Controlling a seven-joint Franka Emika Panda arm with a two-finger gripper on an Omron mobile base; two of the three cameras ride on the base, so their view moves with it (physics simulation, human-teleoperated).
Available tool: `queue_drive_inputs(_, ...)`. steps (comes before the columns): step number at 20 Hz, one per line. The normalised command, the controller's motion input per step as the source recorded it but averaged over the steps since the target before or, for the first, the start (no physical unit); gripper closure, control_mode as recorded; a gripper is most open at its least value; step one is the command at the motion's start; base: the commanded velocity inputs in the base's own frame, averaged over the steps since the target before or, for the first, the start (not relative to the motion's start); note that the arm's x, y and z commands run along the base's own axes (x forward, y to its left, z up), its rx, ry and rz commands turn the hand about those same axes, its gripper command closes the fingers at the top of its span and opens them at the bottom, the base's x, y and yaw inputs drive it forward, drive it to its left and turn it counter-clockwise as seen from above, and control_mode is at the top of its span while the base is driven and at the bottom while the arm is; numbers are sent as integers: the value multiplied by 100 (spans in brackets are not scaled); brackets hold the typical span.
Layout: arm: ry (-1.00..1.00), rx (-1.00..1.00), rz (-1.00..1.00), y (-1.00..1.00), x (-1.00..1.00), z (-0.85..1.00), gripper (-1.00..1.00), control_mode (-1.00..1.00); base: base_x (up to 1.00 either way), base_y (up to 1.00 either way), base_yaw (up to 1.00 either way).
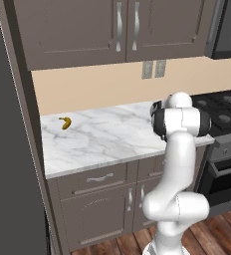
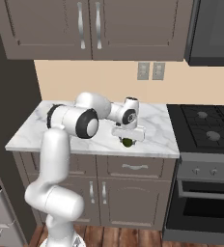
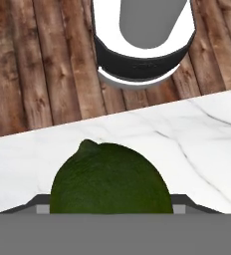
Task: Place the corn and lime inside the fridge drawer. Close the drawer after placing the vegetables.
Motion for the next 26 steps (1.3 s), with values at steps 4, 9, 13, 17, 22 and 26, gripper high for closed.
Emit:
queue_drive_inputs(4, -19, 0, 0, 8, -96, 91, 100, -100, 0, 0, 0)
queue_drive_inputs(9, -17, 0, 0, 38, -100, 100, 100, -100, 0, 0, 0)
queue_drive_inputs(13, -12, 0, 0, 56, -100, 100, 100, -100, 0, 0, 0)
queue_drive_inputs(17, -10, 0, 0, 48, -100, 100, 100, -100, 0, 0, 0)
queue_drive_inputs(22, -14, 0, 0, 34, -100, 83, 100, -100, 0, 0, 0)
queue_drive_inputs(26, -5, -7, 0, 53, -94, 59, 100, -100, 0, 0, 0)
